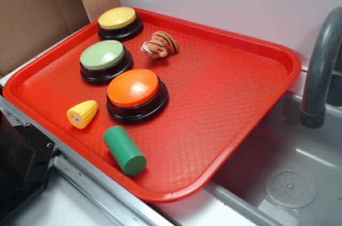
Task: Push the orange button.
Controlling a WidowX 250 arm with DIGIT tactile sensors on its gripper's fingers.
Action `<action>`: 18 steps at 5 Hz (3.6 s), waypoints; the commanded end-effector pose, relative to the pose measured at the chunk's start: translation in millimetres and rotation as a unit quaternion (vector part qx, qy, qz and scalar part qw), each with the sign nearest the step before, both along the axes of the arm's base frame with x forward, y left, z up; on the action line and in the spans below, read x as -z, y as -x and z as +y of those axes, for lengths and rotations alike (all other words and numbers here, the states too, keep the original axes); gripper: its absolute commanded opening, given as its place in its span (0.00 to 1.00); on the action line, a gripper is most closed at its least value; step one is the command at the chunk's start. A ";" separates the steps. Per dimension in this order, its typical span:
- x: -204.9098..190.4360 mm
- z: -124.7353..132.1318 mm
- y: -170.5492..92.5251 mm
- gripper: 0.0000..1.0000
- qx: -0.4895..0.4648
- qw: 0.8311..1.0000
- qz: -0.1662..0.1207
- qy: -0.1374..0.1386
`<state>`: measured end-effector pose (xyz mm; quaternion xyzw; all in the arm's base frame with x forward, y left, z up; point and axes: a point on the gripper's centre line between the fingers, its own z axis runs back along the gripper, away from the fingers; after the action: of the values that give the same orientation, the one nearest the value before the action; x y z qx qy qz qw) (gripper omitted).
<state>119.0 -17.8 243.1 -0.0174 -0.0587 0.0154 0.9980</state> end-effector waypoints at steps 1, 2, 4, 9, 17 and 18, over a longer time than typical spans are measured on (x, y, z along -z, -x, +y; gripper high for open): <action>0.0 0.0 0.0 1.00 0.000 1.000 0.000 0.000; 38.1 -18.6 -36.8 1.00 0.077 0.996 -0.014 -0.037; 116.8 -37.8 -62.4 1.00 0.139 0.986 -0.050 -0.081; 181.4 -39.1 -86.7 1.00 0.178 0.982 0.059 -0.018; 106.3 -27.0 -56.9 1.00 0.120 0.992 0.030 -0.035; 93.6 -29.8 -61.7 1.00 0.122 0.992 0.021 -0.028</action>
<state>176.8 -44.3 139.5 0.0070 -0.0135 -0.1140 0.9934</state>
